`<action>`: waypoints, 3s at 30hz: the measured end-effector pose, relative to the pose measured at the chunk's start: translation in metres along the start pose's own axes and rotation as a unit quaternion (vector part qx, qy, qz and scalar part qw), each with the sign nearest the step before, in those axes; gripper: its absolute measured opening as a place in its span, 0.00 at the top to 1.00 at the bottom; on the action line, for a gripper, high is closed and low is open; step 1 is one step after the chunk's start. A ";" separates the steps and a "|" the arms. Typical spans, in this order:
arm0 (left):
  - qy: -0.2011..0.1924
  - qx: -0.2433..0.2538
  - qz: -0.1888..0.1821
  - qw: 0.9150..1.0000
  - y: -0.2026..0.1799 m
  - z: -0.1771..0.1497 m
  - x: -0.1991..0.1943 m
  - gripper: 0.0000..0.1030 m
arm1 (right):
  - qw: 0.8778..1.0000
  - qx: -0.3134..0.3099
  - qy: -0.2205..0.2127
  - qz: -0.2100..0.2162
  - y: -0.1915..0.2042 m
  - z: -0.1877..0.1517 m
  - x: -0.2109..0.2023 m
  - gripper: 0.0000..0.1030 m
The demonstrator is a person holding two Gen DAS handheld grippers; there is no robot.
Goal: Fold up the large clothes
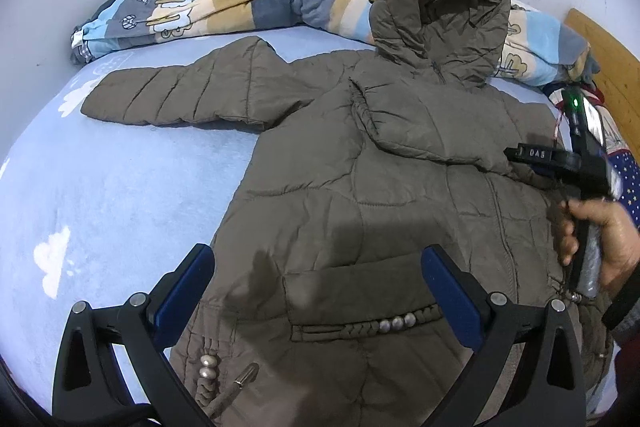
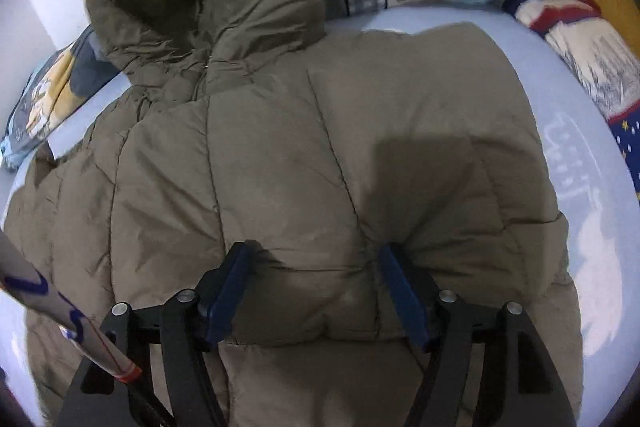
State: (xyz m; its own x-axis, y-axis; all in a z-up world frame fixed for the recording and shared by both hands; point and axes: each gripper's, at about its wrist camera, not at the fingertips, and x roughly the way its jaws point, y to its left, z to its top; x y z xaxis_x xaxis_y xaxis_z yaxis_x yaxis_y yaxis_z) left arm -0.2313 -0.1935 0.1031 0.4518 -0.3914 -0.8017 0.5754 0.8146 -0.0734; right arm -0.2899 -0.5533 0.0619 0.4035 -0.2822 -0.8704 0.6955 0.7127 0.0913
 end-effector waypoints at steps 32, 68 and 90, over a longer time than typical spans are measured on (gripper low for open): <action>-0.019 -0.062 0.043 0.997 0.061 0.012 -0.014 0.00 | 0.991 -0.095 -0.032 0.087 0.050 -0.157 -0.149 0.17; -0.088 -0.513 -0.086 0.849 0.436 0.105 0.149 0.39 | 0.989 -0.067 -0.015 0.130 0.035 -0.146 -0.137 0.17; -0.188 -0.367 -0.090 0.906 0.351 0.192 0.006 0.85 | 0.989 -0.013 -0.067 0.131 0.012 -0.130 -0.172 0.18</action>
State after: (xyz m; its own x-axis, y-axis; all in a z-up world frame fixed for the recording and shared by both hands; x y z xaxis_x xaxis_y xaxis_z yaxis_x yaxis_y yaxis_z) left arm 0.1044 0.0079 0.1871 0.6758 -0.5512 -0.4894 0.1152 0.7348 -0.6684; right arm -0.4280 -0.4129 0.1497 0.6436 -0.1676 -0.7468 0.5427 0.7879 0.2909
